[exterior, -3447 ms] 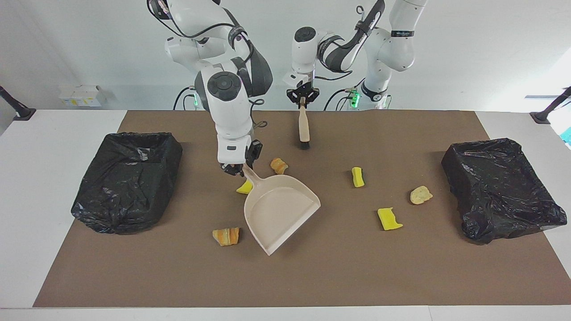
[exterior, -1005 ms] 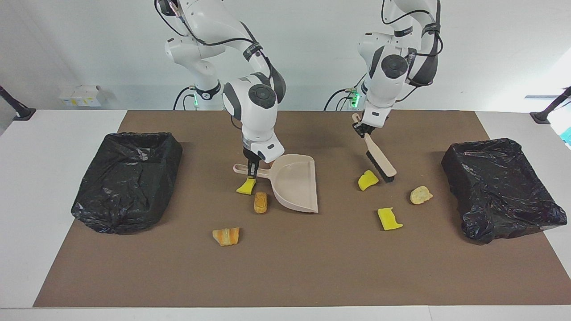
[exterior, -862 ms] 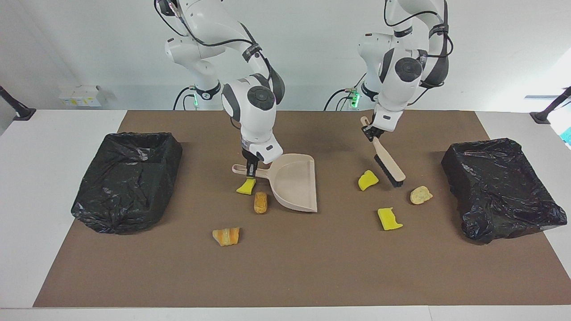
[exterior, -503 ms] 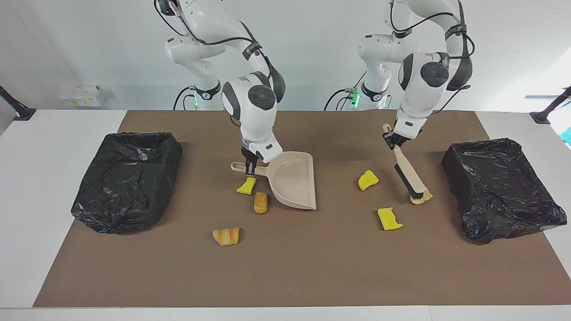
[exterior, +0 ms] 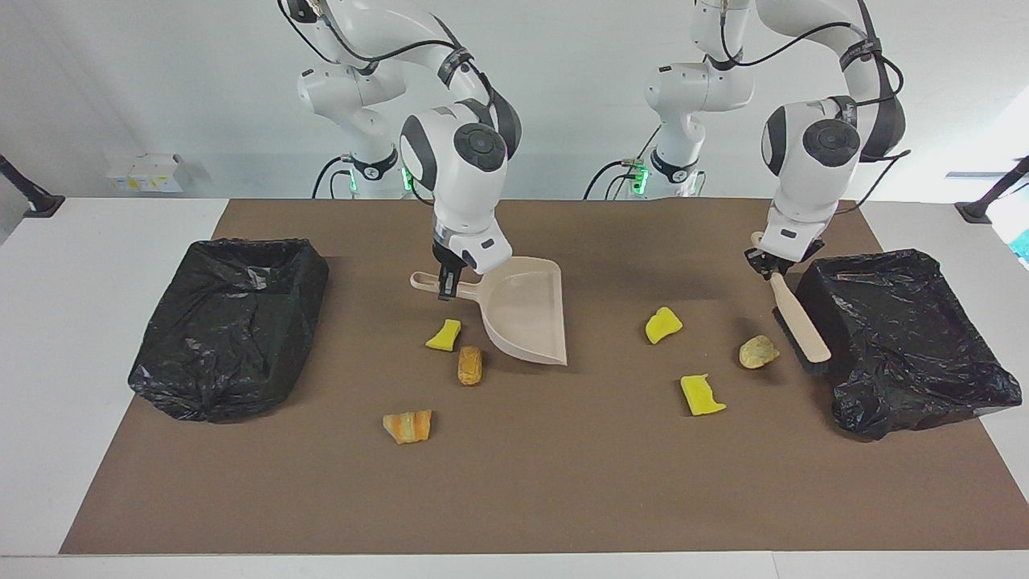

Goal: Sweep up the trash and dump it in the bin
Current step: 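Hold the dustpan with the right gripper while the left gripper grasps the brush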

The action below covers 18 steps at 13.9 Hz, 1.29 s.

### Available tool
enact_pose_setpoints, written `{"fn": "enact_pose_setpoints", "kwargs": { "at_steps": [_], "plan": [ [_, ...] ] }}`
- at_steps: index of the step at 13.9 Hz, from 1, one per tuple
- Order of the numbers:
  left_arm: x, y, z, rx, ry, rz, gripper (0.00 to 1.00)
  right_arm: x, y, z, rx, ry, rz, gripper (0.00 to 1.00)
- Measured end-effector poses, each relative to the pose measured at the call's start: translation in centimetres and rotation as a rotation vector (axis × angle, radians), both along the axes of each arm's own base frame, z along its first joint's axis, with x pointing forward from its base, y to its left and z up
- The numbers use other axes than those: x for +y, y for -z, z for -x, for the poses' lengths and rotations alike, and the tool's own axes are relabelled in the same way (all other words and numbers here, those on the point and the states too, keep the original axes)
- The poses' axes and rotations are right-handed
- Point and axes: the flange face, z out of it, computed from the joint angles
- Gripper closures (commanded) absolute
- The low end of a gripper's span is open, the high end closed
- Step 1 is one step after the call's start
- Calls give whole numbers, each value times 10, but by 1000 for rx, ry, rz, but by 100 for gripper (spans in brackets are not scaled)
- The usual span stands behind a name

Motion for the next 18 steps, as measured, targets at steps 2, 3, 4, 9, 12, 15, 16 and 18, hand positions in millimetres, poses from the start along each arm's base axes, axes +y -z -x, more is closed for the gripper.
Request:
{"fn": "enact_pose_setpoints", "kwargs": {
  "at_steps": [2,3,4,9,12,15,16,18],
  "plan": [
    [18,12,-14,-2,24,5,100,22,4,11,-3,-8,3,100],
    [28,21,-19,-3,39,11,100,34,9,17,-5,-10,4,100],
    [37,30,-22,-1,51,16,100,44,18,20,-9,-13,3,100],
    [35,57,-29,26,87,27,100,47,56,21,6,-15,30,100],
    [17,65,-30,42,125,30,100,39,65,21,7,-8,27,100],
    [-31,66,-29,48,216,30,100,34,66,22,10,-2,30,100],
    [-46,66,-28,49,243,29,100,30,66,22,13,2,32,100],
    [-69,67,-24,56,283,27,100,26,67,23,17,7,36,100]
  ]
}}
